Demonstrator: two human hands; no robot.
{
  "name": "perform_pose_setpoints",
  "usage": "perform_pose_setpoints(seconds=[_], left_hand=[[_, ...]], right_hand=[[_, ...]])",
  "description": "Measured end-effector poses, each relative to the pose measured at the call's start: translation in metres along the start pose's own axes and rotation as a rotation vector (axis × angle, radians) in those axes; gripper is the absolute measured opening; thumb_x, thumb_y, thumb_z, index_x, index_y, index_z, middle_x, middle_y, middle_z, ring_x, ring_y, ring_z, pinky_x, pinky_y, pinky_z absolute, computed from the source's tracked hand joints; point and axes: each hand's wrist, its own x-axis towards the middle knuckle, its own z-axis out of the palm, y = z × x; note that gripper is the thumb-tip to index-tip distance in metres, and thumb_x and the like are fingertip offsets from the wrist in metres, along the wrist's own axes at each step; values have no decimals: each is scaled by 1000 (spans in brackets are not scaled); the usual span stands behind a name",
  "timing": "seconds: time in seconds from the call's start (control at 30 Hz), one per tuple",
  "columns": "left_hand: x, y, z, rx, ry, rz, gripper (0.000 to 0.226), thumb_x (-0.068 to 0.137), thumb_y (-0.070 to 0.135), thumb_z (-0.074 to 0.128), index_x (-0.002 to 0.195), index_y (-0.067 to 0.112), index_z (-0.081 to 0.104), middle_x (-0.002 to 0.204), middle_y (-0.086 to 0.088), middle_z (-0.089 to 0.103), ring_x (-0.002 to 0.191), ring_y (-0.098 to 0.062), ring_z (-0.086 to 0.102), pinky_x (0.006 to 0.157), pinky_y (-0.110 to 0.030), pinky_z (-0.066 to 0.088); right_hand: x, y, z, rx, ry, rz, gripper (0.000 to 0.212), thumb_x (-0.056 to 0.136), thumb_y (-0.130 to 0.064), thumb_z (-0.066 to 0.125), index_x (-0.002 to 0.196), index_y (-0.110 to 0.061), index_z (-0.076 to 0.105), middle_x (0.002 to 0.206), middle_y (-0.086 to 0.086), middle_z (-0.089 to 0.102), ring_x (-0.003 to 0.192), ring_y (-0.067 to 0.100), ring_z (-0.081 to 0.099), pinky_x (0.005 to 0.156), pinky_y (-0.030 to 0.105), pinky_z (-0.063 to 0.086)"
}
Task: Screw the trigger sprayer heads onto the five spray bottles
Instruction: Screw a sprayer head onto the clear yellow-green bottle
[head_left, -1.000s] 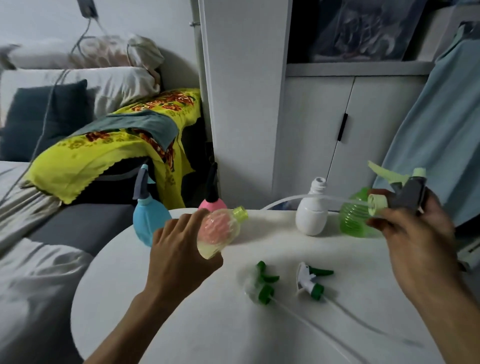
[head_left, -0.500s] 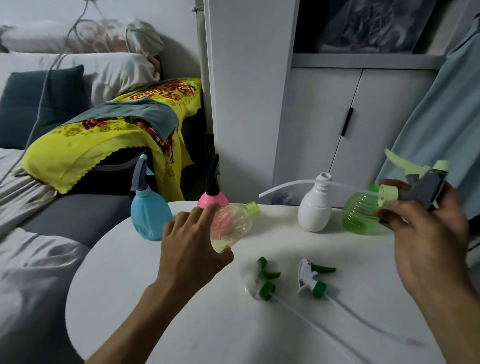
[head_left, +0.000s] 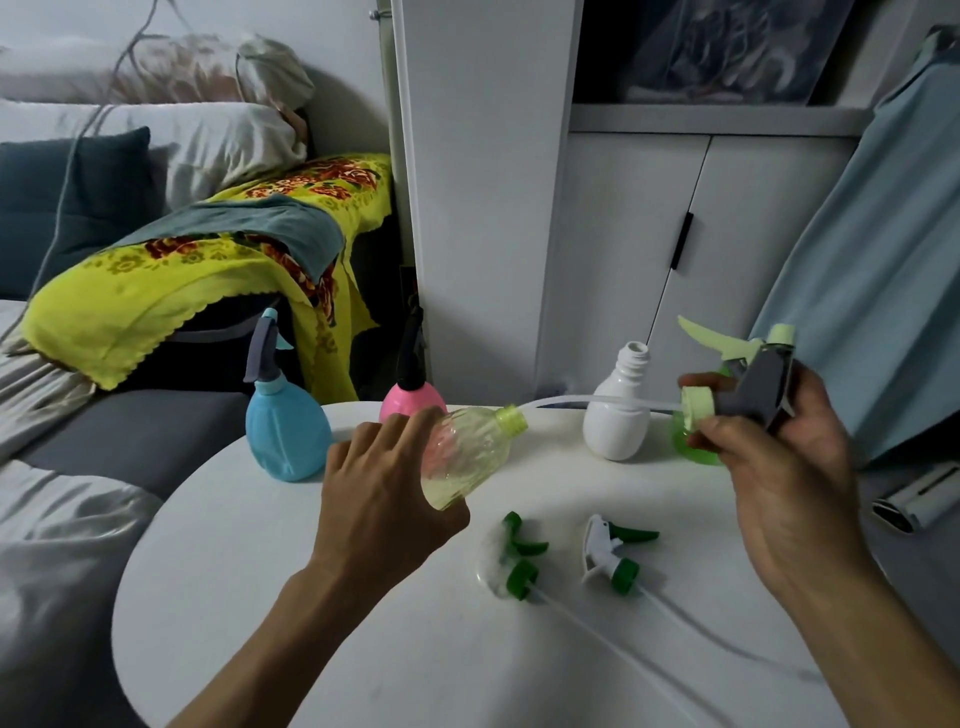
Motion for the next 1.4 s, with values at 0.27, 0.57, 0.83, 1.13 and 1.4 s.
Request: perform_pose_setpoints(seconds=[0.27, 0.57, 0.83, 1.13, 1.4], left_hand=[[-7, 13, -5, 20, 21, 153, 83, 55, 49, 83, 127, 19, 57, 115, -3, 68, 101, -30, 61, 84, -42, 48], [-7, 11, -9, 39, -30, 162, 82, 54, 47, 84, 127, 20, 58, 116, -2, 68, 102, -30, 62, 82, -42, 48], [-9, 8, -14, 7, 3, 180, 79, 54, 50, 79, 124, 20, 57, 113, -2, 69, 98, -29, 63, 78, -41, 48], [-6, 7, -24, -106, -33, 231, 76, 58, 59, 64, 124, 22, 56, 106, 1, 71, 91, -26, 65, 75, -39, 52], [-6, 0, -30, -160, -198, 238, 81, 54, 59, 71, 128, 31, 54, 110, 9, 69, 94, -16, 63, 79, -32, 49]], right_hand=[[-25, 21, 29, -52, -190, 122, 65, 71, 5, 69, 125, -30, 58, 96, -5, 74, 89, 8, 69, 75, 21, 55], [-31, 25, 40, -73, -272, 145, 76, 77, 5, 66, 141, -31, 46, 102, 1, 73, 99, 15, 67, 82, 23, 54], [-35, 22, 41, -193, -346, 89, 80, 80, -12, 73, 142, -51, 40, 119, 3, 72, 113, 21, 67, 98, 39, 51], [-45, 19, 43, -956, -454, -226, 90, 82, -43, 69, 153, -42, 13, 151, 0, 39, 141, 11, 33, 111, 26, 31], [-41, 29, 42, -1335, -381, -575, 65, 89, -14, 67, 149, -14, 43, 163, 27, 10, 150, 47, 7, 114, 66, 22]])
